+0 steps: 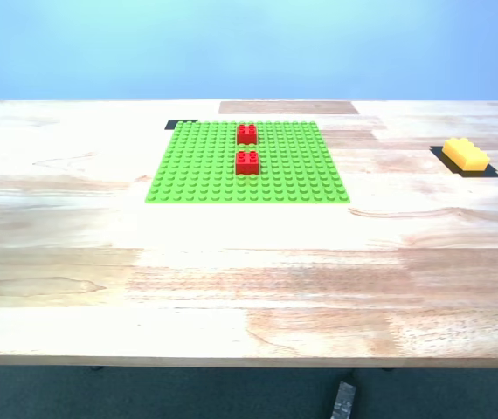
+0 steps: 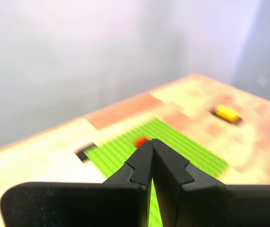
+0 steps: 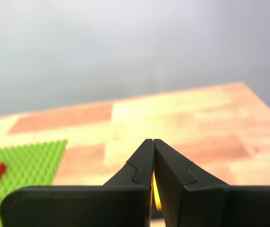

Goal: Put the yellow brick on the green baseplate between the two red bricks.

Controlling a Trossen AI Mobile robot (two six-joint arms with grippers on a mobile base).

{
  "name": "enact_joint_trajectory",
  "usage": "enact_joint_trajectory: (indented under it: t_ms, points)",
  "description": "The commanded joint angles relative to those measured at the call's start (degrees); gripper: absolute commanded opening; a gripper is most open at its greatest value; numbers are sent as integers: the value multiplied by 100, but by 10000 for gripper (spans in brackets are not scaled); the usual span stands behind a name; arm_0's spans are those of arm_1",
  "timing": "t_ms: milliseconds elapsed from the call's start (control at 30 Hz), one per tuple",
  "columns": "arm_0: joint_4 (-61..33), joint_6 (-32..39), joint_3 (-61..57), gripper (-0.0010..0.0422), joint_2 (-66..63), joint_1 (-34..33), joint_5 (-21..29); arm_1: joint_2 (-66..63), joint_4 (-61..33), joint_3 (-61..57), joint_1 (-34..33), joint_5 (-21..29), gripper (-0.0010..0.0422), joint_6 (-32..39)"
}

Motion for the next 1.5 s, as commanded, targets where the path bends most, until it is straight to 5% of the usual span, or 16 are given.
enact_joint_trajectory:
  t_ms: [33, 467, 633, 1067, 1500]
  points:
    - [-719, 415, 389, 0, 352, 0, 46, 752, -490, 525, -85, 11, 0, -175]
    - [-555, 535, 625, 0, 656, 2, 50, 4006, -3171, 3812, -481, -492, 3, -1432]
    - [-516, 531, 627, 0, 654, 2, 52, 4946, -3665, 4693, -501, -516, 40, -1561]
    - [-518, 520, 632, 0, 654, 0, 72, 6669, -3797, 5082, -636, -938, 232, -1644]
    - [-518, 535, 632, 0, 654, 0, 345, 7901, -3416, 5082, -638, -767, 238, -1810]
